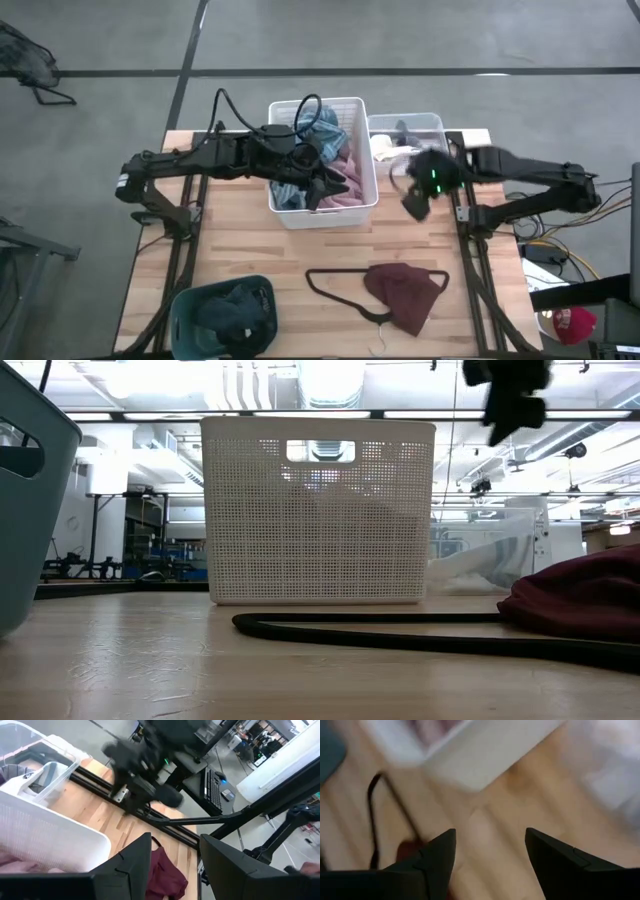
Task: Pick & Place Cloths
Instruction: Put the red shirt into the green bin
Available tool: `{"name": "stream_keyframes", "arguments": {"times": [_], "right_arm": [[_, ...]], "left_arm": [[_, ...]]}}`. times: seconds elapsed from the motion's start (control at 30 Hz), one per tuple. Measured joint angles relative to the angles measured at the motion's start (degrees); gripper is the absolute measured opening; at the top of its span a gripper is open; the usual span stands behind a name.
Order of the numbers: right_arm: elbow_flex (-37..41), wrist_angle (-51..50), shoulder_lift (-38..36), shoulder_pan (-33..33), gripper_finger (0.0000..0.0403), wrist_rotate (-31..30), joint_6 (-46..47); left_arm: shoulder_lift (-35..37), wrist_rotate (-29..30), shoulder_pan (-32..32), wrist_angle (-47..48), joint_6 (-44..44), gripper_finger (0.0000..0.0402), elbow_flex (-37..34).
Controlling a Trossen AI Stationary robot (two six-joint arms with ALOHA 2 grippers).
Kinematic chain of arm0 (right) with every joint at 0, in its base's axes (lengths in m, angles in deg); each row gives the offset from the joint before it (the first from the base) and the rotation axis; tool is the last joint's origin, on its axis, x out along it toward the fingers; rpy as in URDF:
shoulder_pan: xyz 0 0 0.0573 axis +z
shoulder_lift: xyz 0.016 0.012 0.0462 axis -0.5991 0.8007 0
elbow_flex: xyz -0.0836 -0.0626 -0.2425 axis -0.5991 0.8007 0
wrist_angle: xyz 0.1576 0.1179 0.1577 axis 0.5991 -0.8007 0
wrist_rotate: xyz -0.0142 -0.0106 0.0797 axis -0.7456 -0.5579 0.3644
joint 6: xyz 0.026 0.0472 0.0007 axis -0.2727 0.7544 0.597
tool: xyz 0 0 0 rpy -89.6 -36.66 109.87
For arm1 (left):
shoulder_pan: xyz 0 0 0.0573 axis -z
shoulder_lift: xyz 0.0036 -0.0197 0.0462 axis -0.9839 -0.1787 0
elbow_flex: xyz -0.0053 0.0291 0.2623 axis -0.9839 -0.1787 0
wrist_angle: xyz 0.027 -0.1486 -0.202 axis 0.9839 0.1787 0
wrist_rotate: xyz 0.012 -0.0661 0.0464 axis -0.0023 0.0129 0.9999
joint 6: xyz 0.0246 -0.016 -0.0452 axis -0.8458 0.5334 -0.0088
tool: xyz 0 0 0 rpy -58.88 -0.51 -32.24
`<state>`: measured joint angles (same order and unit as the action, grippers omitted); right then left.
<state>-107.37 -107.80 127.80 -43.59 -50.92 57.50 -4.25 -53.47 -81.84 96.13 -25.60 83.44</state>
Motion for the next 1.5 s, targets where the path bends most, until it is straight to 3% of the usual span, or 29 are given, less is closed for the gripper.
{"name": "stream_keyframes", "arguments": {"times": [0.13,0.3,0.47,0.6,0.93,1.1,1.33,1.5], "right_arm": [[7.3,2.5,-1.9,11.0,0.0221,0.0,9.1],[16.6,13.1,-1.4,22.4,0.0214,0.0,20.0],[22.9,24.0,3.5,30.6,0.0218,0.5,27.3],[24.5,26.1,9.1,34.5,0.0219,0.7,31.8],[24.5,26.4,21.4,36.8,0.0187,3.4,34.3],[24.3,27.4,25.4,36.8,0.0148,6.9,33.8],[20.9,28.1,23.7,36.5,0.0025,6.1,30.5],[18.2,27.2,19.9,34.8,0.002,3.2,29.9]], "left_arm": [[0.0,0.0,0.0,-1.1,0.3,0.0174,0.0],[0.0,0.1,-0.1,-2.5,0.3,0.0175,0.0],[0.0,0.1,-0.2,-2.9,0.3,0.0174,0.0],[0.0,0.1,-0.2,-2.9,0.4,0.0174,0.0],[0.0,0.1,-0.2,-2.9,0.4,0.0174,0.0],[0.0,0.1,-0.2,-2.9,0.4,0.0174,0.0],[-0.2,0.1,-0.2,-2.9,0.5,0.0174,0.0],[-0.5,0.1,-0.2,-2.7,0.5,0.0175,-0.5]]}}
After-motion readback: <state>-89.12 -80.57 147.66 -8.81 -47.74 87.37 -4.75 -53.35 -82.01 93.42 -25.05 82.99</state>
